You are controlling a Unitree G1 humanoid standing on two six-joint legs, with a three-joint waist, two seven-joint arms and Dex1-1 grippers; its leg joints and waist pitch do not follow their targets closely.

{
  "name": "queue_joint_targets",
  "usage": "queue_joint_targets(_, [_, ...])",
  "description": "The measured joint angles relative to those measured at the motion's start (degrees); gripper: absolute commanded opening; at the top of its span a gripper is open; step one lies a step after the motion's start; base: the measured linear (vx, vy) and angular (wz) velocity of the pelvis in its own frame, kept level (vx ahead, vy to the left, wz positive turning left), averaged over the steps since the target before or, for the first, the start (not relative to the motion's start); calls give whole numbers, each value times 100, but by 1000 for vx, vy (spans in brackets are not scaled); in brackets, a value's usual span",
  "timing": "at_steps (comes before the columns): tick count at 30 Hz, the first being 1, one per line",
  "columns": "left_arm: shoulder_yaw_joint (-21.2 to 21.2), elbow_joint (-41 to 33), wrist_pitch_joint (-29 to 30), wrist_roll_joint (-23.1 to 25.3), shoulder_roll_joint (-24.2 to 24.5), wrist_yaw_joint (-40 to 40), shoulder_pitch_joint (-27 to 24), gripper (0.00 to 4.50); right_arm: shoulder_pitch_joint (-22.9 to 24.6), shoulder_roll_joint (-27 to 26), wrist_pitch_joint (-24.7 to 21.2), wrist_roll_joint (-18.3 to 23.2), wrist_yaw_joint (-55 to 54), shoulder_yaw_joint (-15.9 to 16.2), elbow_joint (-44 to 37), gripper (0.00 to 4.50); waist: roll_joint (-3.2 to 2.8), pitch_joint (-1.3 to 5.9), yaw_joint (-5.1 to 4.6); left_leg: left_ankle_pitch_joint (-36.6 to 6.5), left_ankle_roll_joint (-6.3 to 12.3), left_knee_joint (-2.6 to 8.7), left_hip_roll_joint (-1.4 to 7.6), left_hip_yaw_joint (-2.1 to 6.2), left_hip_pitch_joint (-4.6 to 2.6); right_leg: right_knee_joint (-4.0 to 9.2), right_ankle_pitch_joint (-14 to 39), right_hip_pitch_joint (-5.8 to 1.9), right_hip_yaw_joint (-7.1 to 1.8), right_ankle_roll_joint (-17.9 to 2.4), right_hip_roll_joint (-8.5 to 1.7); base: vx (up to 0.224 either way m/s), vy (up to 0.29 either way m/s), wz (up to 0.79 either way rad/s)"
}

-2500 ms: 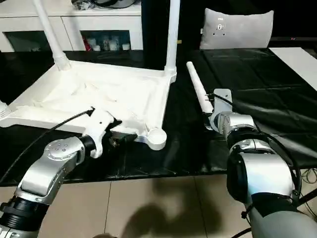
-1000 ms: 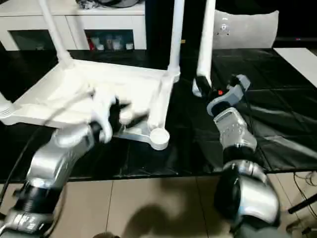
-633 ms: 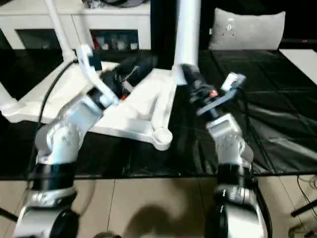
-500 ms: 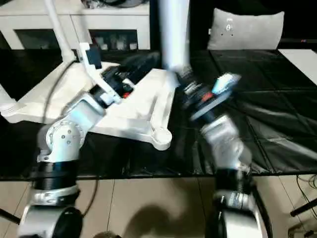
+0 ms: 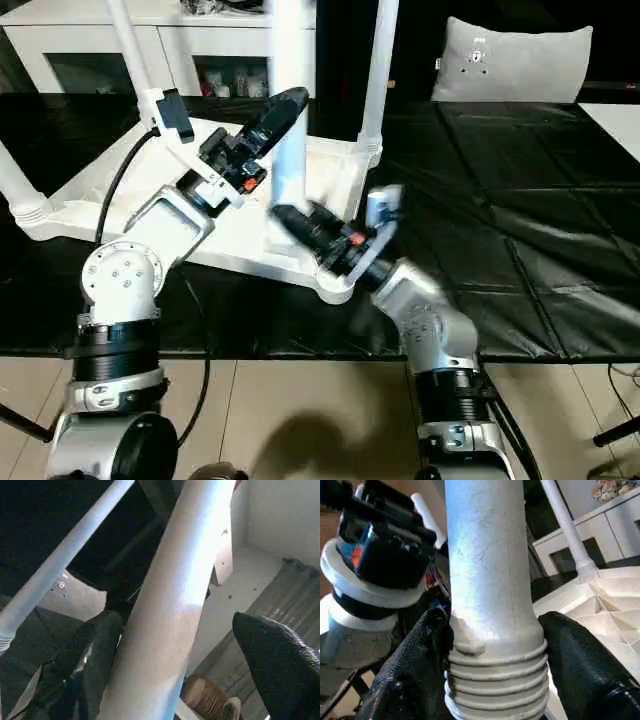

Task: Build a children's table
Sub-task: Pick table leg

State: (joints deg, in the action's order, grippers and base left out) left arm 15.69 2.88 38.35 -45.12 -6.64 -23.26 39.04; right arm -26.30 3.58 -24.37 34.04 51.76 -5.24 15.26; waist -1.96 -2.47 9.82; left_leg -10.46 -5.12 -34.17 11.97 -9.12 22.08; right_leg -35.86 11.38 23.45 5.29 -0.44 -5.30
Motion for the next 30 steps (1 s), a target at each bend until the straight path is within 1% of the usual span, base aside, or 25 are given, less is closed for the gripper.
queue_joint_targets(1, [-11, 1, -7, 15, 10, 23, 0, 368, 6, 3, 0, -1, -1, 5, -8, 262, 0, 0, -3, 0, -1, 0, 0, 1, 0, -1, 0, 0, 1, 1, 0, 0, 0, 0])
queue_joint_targets(5, [-116, 39, -121, 201, 105, 99, 0, 332, 49, 56, 13, -60, -17, 78, -55, 262, 0, 0, -4, 2, -4, 0, 0, 10, -2, -2, -2, -2, 5, 3, 1, 0, 0, 0])
queue_joint_targets(7, [-277, 94, -171, 449, 269, 97, -1, 317, 72, 106, 28, -122, -29, 125, -55, 261, -1, 0, -6, 3, -5, 0, 0, 13, -2, -1, -3, -2, 5, 6, 1, 0, 0, 0])
queue_joint_targets(9, [-476, 106, -252, 701, 446, 68, -20, 292, 97, 146, 76, -208, -36, 137, -55, 261, -1, 0, -7, 3, -5, 0, 0, 15, -1, -1, -4, -3, 5, 7, 1, 0, 0, 0])
queue_joint_targets(11, [-696, 122, -339, 949, 623, 9, -58, 281, 98, 188, 125, -269, -38, 144, -55, 261, -1, 0, -9, 3, -5, 0, 0, 16, -1, 0, -4, -3, 5, 7, 1, 0, 0, 0])
queue_joint_targets(15, [-786, 195, -400, 1060, 648, -24, -94, 245, 98, 213, 141, -291, -59, 149, -55, 261, -1, 0, -5, 3, -5, 0, -1, 15, -1, -1, -4, -3, 5, 7, 1, 0, 0, 0])
queue_joint_targets(18, [-796, 214, -505, 1129, 654, -20, -94, 230, 98, 222, 153, -311, -71, 152, -55, 261, -1, 0, -9, 3, -5, 0, 0, 16, -1, -2, -4, -3, 6, 7, 1, 0, 0, 0])
queue_joint_targets(20, [-841, 234, -591, 1179, 693, -43, -101, 211, 99, 227, 190, -322, -78, 169, -54, 261, -1, 0, -9, 3, -6, 0, 0, 16, -2, -3, -4, -3, 6, 7, 1, 0, 0, 0])
queue_joint_targets(24, [-1012, 236, -777, 1363, 794, -169, -134, 195, 111, 233, 229, -369, -79, 215, -54, 261, -1, 0, -11, 3, -6, 0, -1, 17, -2, -3, -4, -3, 6, 7, 1, 0, 0, 0])
queue_joint_targets(28, [-1205, 256, -942, 1564, 858, -233, -151, 192, 137, 238, 231, -407, -83, 235, -51, 261, -1, 0, -5, 3, -6, 0, -1, 17, -1, -3, -4, -3, 6, 7, 1, 0, 0, 0])
queue_joint_targets(30, [-1386, 260, -1079, 1697, 949, -296, -153, 191, 137, 242, 234, -447, -91, 251, -45, 261, -1, 0, -5, 3, -6, 0, -1, 18, -2, -3, -4, -3, 6, 7, 1, 0, 0, 0])
